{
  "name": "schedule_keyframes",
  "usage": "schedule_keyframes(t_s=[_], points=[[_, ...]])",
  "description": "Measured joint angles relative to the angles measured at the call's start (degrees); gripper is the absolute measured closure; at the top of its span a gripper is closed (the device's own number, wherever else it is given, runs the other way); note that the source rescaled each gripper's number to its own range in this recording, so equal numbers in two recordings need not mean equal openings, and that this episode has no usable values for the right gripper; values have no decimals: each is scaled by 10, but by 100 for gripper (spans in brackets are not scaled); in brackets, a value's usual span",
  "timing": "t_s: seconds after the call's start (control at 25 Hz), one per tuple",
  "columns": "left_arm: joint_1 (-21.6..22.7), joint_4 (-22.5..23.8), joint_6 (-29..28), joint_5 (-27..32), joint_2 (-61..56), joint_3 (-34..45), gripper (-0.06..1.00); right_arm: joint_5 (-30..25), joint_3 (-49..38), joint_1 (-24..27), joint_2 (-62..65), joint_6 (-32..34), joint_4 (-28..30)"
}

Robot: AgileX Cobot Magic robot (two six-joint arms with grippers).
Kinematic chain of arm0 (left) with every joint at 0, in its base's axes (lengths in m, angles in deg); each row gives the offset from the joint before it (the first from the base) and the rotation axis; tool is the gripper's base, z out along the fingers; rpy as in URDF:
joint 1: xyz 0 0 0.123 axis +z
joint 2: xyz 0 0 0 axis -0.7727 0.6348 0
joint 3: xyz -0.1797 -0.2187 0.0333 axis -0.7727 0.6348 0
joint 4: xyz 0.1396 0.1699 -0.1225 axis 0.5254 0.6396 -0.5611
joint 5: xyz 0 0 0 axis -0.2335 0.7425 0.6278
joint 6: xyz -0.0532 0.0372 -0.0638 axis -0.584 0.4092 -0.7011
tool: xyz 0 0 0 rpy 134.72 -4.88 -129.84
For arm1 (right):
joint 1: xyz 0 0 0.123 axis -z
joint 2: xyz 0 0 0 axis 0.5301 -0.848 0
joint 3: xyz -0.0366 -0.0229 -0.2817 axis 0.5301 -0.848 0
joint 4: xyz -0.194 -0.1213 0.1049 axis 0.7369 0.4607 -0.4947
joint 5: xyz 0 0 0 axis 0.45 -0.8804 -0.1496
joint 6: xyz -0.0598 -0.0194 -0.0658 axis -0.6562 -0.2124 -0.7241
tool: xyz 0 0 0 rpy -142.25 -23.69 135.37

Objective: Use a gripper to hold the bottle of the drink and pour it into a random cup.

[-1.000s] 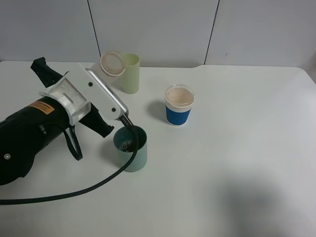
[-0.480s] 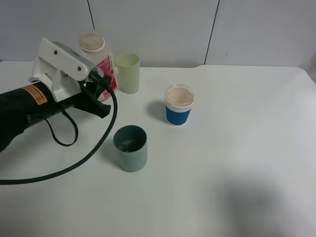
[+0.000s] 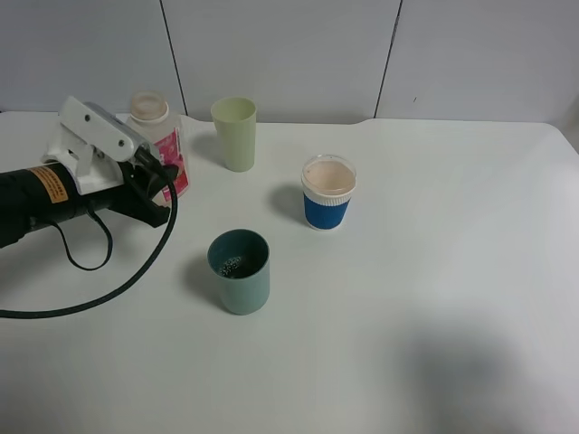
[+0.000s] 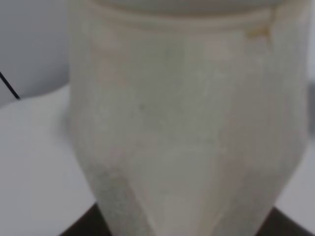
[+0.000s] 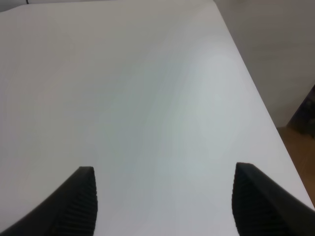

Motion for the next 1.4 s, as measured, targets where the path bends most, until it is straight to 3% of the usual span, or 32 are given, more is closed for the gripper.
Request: schedule_keyframes(t_s=[0.4,0.92,1.0,1.08,1.16,1.24,1.4], points=[[19,15,0,-131,139,-1,94,0,0,0,0,0,0],[20,17,0,-172,194,-2,92,0,0,0,0,0,0],[20,17,0,-177,196,-2,73,0,0,0,0,0,0],[20,16,0,-183,197,-2,37,0,0,0,0,0,0],[20,13,0,-194,197,-2,10,0,0,0,0,0,0],[20,12,0,-194,197,-2,0,0,0,0,0,0,0],[20,12,0,-194,197,-2,-5,0,0,0,0,0,0]])
